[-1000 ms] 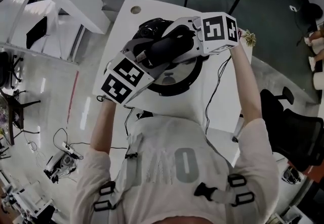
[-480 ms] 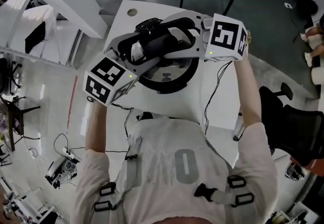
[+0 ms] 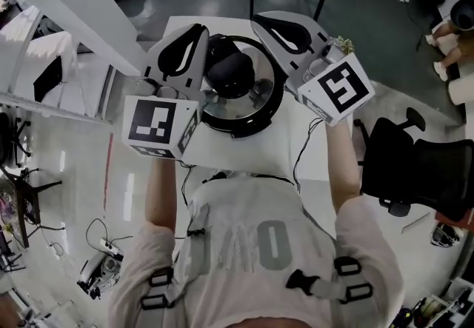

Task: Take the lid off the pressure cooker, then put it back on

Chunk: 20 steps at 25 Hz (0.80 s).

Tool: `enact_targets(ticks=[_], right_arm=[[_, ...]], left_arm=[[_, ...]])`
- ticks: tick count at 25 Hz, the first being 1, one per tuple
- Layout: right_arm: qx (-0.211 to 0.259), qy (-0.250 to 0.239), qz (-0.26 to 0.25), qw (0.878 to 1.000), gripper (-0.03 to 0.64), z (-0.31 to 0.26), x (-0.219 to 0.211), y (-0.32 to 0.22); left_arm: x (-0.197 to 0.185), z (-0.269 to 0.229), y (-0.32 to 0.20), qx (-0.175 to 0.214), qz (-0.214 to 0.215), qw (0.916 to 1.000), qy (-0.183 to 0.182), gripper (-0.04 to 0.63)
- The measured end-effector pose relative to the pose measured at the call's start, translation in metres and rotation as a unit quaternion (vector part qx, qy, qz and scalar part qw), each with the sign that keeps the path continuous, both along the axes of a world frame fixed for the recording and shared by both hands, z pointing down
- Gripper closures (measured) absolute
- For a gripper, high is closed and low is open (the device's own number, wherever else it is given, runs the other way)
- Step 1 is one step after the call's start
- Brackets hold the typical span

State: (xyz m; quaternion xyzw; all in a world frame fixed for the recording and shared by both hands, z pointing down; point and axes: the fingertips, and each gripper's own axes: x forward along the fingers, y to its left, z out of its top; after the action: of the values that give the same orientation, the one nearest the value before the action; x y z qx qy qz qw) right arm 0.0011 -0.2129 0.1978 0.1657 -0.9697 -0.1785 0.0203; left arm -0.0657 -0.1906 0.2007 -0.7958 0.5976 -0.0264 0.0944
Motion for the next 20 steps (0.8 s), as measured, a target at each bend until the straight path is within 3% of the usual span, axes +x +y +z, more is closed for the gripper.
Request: enact_targets(ticks=[4, 8, 11, 15, 20], right_arm=[[-0.003, -0.053, 0.105, 0.993, 0.606, -0.003, 0.024, 0.001], [-0.019, -0.098, 0.197, 0.975, 0.607, 0.006, 0.053, 0.009], [-0.031, -0.113, 0.25, 0.961, 0.607, 0.021, 0.075, 0.015], [-0.032, -0.102, 0.308, 0.945, 0.607, 0.048, 0.094, 0.02], [-0.063, -0.094, 0.333, 0.936, 0.607, 0.08, 0.103, 0.024]], left_arm=[[-0.001, -0.009, 0.005, 0.05, -0.033, 0.9979, 0.022, 0.577], [-0.01, -0.004, 0.017, 0.077, -0.062, 0.9939, 0.049, 0.578], [-0.016, 0.008, 0.026, 0.08, -0.067, 0.9922, 0.068, 0.578], [-0.019, 0.03, 0.03, 0.068, -0.068, 0.9934, 0.063, 0.578], [-0.015, 0.045, 0.026, 0.053, -0.058, 0.9954, 0.054, 0.578]])
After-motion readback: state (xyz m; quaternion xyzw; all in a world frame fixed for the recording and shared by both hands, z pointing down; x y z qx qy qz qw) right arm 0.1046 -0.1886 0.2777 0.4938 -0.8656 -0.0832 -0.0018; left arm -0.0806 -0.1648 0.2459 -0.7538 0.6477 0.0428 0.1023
